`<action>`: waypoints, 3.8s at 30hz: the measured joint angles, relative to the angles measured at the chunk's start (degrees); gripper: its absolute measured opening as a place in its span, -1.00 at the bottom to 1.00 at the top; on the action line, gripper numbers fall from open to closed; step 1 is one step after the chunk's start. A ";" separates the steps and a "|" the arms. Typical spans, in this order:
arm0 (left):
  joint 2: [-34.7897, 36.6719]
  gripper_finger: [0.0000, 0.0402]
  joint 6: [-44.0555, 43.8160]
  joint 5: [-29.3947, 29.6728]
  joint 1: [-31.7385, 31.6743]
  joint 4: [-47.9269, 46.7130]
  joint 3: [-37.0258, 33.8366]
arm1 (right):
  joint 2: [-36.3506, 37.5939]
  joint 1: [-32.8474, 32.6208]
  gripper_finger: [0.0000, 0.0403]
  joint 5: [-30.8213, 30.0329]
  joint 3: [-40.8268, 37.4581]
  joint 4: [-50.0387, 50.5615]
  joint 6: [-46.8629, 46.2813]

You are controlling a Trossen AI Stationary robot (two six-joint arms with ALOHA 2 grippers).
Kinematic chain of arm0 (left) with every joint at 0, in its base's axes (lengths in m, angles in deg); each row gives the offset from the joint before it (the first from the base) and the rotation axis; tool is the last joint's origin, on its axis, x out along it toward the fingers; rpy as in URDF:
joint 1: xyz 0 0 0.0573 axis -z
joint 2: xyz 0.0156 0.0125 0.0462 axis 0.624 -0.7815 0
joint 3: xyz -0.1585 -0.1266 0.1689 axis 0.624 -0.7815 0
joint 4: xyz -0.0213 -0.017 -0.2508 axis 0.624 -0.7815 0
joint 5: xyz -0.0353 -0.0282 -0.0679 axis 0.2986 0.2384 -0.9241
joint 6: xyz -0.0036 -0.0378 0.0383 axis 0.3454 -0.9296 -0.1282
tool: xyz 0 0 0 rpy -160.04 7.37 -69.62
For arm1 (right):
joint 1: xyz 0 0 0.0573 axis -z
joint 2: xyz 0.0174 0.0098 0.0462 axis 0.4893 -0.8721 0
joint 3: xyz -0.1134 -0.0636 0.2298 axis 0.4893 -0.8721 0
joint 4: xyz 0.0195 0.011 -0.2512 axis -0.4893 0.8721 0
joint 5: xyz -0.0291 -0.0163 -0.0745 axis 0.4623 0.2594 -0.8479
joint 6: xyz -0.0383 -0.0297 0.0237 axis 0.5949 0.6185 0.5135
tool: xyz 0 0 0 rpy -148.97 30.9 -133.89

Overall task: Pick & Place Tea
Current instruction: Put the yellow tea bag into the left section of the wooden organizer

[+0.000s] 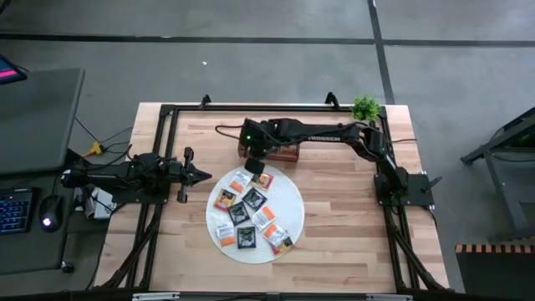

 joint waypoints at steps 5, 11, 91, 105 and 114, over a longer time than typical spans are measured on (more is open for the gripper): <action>-0.01 -1.00 0.00 0.00 0.00 0.01 0.00 | -0.56 1.38 -0.99 -4.97 -0.01 -0.35 -0.97; -0.02 -1.00 0.00 0.00 0.00 0.00 0.00 | -3.80 2.53 -0.99 -3.46 -0.29 0.00 -3.07; -0.04 -1.00 0.01 -0.02 0.00 0.00 0.00 | 15.98 -20.54 -1.00 12.58 -23.00 3.45 -12.79; -0.04 -1.00 0.01 -0.02 0.00 0.00 0.00 | 29.60 -37.08 -0.87 10.56 -52.77 -21.98 -63.17; -0.04 -1.00 0.00 -0.02 0.00 0.01 0.00 | 29.97 -44.31 -0.34 -3.32 -62.15 -39.37 -79.38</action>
